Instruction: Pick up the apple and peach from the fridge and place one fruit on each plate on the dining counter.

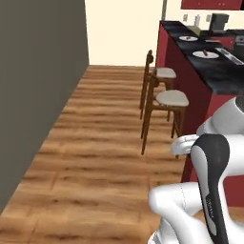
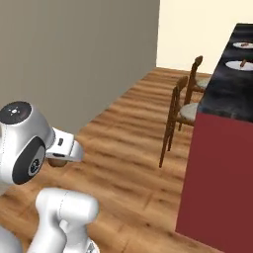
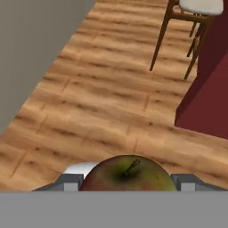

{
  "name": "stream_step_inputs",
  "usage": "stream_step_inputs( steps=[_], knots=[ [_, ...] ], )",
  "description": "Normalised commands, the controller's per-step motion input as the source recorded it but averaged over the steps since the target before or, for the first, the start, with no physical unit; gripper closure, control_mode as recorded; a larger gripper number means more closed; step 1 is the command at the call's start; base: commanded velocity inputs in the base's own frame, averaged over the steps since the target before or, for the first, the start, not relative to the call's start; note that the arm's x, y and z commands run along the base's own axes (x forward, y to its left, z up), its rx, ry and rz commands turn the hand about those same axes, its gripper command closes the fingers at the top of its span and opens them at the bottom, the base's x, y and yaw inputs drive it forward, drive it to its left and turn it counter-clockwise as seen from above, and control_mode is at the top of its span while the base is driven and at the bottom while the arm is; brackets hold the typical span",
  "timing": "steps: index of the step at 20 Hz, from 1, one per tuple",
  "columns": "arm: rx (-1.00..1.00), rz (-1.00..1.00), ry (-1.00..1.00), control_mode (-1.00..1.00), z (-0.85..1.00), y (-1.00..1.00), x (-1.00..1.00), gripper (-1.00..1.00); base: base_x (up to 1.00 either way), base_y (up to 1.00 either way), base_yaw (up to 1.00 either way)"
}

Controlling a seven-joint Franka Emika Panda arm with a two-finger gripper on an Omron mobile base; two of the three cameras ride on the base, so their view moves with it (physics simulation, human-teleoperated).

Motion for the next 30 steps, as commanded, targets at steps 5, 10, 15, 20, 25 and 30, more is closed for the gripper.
stream_step_inputs(
  steps=[5,10,15,20,25,30],
  knots=[
    [0.00,0.00,0.00,1.00,0.00,0.00,0.00,1.00,1.00,0.97,-0.54],
    [0.00,0.00,0.00,1.00,0.00,0.00,0.00,1.00,1.00,0.96,-0.54],
    [0.00,0.00,0.00,1.00,0.00,0.00,0.00,1.00,1.00,0.88,-0.57],
    [0.00,0.00,0.00,1.00,0.00,0.00,0.00,1.00,1.00,0.80,-0.61],
    [0.00,0.00,0.00,1.00,0.00,0.00,0.00,1.00,1.00,0.89,-0.58],
    [0.00,0.00,0.00,1.00,0.00,0.00,0.00,1.00,1.00,1.00,-0.53]
  ],
)
